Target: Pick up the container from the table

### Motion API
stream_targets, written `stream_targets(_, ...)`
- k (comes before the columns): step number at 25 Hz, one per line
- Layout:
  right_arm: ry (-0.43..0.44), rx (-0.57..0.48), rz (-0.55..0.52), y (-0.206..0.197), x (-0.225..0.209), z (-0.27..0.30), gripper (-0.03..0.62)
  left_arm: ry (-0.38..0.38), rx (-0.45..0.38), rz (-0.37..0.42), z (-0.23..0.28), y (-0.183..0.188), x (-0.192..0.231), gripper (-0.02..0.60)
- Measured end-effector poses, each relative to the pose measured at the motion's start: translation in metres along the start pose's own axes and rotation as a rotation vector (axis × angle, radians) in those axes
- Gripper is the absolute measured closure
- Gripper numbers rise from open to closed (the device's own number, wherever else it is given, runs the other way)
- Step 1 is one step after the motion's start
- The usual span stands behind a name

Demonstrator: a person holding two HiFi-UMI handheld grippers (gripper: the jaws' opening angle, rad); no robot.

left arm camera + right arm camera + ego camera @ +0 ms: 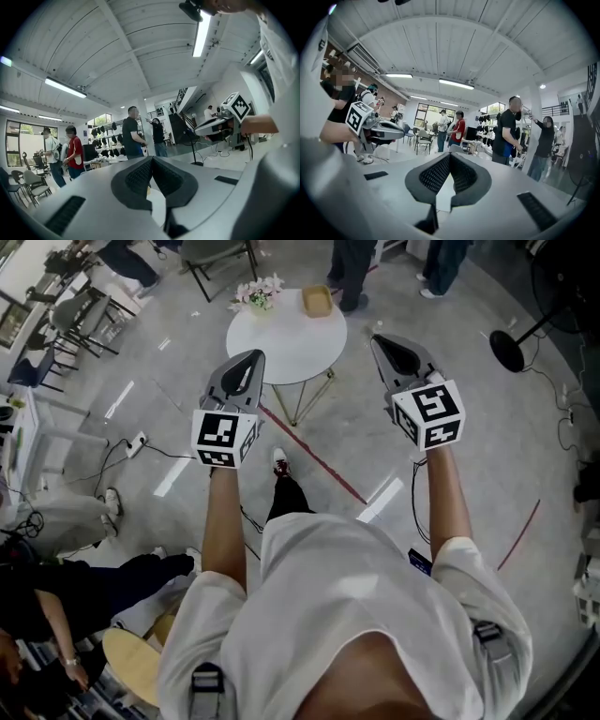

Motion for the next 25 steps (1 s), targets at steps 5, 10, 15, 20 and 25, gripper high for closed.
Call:
stream_targets(5, -0.044, 0.013, 0.0, 0.006, 0.013, 0.075, 0.58, -0.041, -0.016, -0.001, 0.03, -0.021, 0.078, 0.566)
stream_targets(10, -0.072, 0.024, 0.014, 0.028, 0.016, 0.156, 0.58, -0.096, -0.021, -0.007, 0.068, -0.027, 0.161, 0.566)
stream_targets(15, -0.098, 0.046, 0.016, 0.036, 0.011, 0.223, 0.579, -0.127, -0.025, -0.02, 0.105, -0.037, 0.225, 0.566)
stream_targets(20, -0.111, 0.075, 0.017, 0.033, 0.009, 0.272, 0.579, -0.149, -0.017, -0.051, 0.136, -0.057, 0.269, 0.566)
stream_targets(25, -0.06, 0.116, 0.017, 0.014, -0.01, 0.319, 0.579, -0.136, 0.009, -0.077, 0.168, -0.076, 0.286, 0.566)
Point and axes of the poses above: the fingertips, and each gripper's own axes: z forward along the fingers, x to its left, y out of its top, the point moved 10 cm from there along -z, backward along the fingers, and after that the axes turned 11 degrees about -y, right-handed, at the moved point
